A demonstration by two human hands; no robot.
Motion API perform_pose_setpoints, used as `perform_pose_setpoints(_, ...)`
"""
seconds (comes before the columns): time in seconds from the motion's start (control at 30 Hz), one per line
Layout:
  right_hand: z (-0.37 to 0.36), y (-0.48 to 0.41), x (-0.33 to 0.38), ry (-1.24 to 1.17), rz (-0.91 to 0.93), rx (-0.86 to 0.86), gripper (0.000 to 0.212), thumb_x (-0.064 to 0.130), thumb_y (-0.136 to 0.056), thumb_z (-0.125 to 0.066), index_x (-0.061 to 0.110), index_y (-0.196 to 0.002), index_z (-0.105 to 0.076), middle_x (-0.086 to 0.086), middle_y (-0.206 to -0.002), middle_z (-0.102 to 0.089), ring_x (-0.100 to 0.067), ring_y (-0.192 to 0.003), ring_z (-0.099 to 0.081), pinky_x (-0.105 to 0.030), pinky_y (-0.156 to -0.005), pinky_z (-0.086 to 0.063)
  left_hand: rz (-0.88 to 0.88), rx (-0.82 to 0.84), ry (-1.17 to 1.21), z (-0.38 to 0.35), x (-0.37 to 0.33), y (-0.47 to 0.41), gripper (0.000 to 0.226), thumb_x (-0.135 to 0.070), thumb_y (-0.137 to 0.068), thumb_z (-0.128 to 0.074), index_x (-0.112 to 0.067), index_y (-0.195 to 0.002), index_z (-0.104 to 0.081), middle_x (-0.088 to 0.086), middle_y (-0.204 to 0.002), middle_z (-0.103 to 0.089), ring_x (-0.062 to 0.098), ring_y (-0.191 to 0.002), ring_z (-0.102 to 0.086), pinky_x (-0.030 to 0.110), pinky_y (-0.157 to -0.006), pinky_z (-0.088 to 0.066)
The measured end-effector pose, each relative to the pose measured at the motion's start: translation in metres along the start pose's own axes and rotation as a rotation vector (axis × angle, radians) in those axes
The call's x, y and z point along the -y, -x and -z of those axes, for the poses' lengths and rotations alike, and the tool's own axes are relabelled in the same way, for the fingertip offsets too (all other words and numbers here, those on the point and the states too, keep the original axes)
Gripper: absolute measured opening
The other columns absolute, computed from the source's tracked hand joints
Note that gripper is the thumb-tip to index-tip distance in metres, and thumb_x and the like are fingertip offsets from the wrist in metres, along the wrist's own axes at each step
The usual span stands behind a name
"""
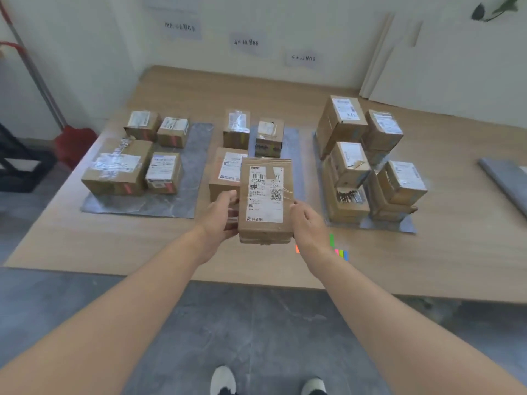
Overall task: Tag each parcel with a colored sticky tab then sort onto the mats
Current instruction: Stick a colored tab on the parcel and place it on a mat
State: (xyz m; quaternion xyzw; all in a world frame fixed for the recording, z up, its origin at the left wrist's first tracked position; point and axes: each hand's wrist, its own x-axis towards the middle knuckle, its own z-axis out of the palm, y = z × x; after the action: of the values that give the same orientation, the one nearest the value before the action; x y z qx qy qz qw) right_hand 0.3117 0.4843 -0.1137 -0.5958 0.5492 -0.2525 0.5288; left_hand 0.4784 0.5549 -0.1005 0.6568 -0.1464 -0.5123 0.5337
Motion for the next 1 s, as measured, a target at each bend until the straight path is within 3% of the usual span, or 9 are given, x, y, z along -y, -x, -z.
perform_pose_setpoints(0.07,-0.012,-0.004,-0.013,0.005,-0.022,0.03,0.027,0.027,-0.101,-0.042,0.036,-0.087,-0.064,0.028,-0.083,-0.063,-0.002,-0.084,-0.057,-0.02,-0.071,-0.041,0.043,-0.01,0.008,0.012,0.014,-0.009,0.037,-0.043,-0.103,-0.04,-0.017,-0.11,-0.067,0.004,-0.098,-0.071,0.023,-0.091,-0.068,0.034,-0.081,-0.054)
perform_pose_setpoints(0.17,-0.028,-0.007,-0.029,0.018,-0.064,0.092,0.033,0.023,-0.103,-0.041,0.039,-0.083,-0.061,0.032,-0.073,-0.061,0.011,-0.07,-0.056,-0.004,-0.056,-0.038,0.091,-0.03,0.024,0.024,0.033,-0.022,0.035,-0.041,-0.104,-0.04,-0.017,-0.108,-0.065,0.005,-0.096,-0.069,0.025,-0.089,-0.066,0.037,-0.085,-0.053)
perform_pose_setpoints(0.3,-0.047,-0.015,-0.05,0.036,-0.128,0.132,0.035,0.022,-0.103,-0.04,0.035,-0.079,-0.061,0.026,-0.072,-0.06,0.006,-0.068,-0.051,-0.008,-0.055,-0.037,0.142,-0.053,0.033,0.034,0.06,-0.04,0.034,-0.041,-0.104,-0.04,-0.019,-0.11,-0.064,0.001,-0.089,-0.07,0.024,-0.086,-0.065,0.037,-0.092,-0.05)
perform_pose_setpoints(0.4,-0.055,-0.021,-0.066,0.018,-0.169,0.173,0.035,0.022,-0.106,-0.04,0.039,-0.086,-0.064,0.036,-0.079,-0.061,0.014,-0.077,-0.055,-0.002,-0.058,-0.038,0.164,-0.065,0.034,0.037,0.078,-0.051,0.031,-0.039,-0.103,-0.041,-0.021,-0.098,-0.066,-0.009,-0.066,-0.072,0.02,-0.08,-0.065,0.033,-0.086,-0.049)
perform_pose_setpoints(0.47,-0.059,-0.023,-0.071,0.011,-0.2,0.2,0.035,0.022,-0.107,-0.04,0.04,-0.086,-0.061,0.041,-0.08,-0.057,0.017,-0.077,-0.054,0.002,-0.056,-0.036,0.172,-0.076,0.027,0.038,0.09,-0.055,0.03,-0.037,-0.103,-0.04,-0.023,-0.094,-0.065,-0.012,-0.063,-0.071,0.018,-0.077,-0.064,0.031,-0.081,-0.049)
perform_pose_setpoints(0.6,-0.067,-0.029,-0.093,0.013,-0.237,0.219,0.028,0.027,-0.106,-0.04,0.035,-0.107,-0.067,0.038,-0.093,-0.061,0.014,-0.088,-0.052,-0.012,-0.07,-0.039,0.195,-0.112,0.019,0.039,0.111,-0.065,0.027,-0.035,-0.104,-0.04,-0.025,-0.096,-0.064,-0.006,-0.082,-0.07,0.018,-0.081,-0.065,0.029,-0.082,-0.05)
perform_pose_setpoints(0.8,-0.07,-0.032,-0.113,-0.041,-0.229,0.279,0.035,0.029,-0.106,-0.041,0.04,-0.132,-0.062,0.041,-0.107,-0.061,0.029,-0.09,-0.052,-0.002,-0.071,-0.038,0.188,-0.128,-0.007,0.034,0.127,-0.075,0.027,-0.034,-0.104,-0.039,-0.025,-0.1,-0.065,-0.005,-0.095,-0.07,0.016,-0.088,-0.065,0.029,-0.083,-0.051)
perform_pose_setpoints(0.9,-0.069,-0.033,-0.123,-0.018,-0.199,0.303,0.038,0.03,-0.105,-0.042,0.047,-0.139,-0.052,0.046,-0.107,-0.061,0.03,-0.096,-0.053,-0.005,-0.08,-0.039,0.165,-0.161,0.004,0.032,0.132,-0.077,0.029,-0.035,-0.103,-0.039,-0.025,-0.104,-0.066,-0.006,-0.105,-0.071,0.016,-0.1,-0.066,0.029,-0.086,-0.051)
perform_pose_setpoints(1.0,-0.065,-0.035,-0.13,0.003,-0.18,0.322,0.039,0.03,-0.105,-0.043,0.051,-0.138,-0.047,0.051,-0.108,-0.058,0.03,-0.102,-0.051,-0.009,-0.089,-0.037,0.14,-0.168,0.004,0.027,0.134,-0.075,0.03,-0.034,-0.103,-0.038,-0.024,-0.102,-0.066,-0.008,-0.1,-0.072,0.013,-0.097,-0.067,0.028,-0.084,-0.051)
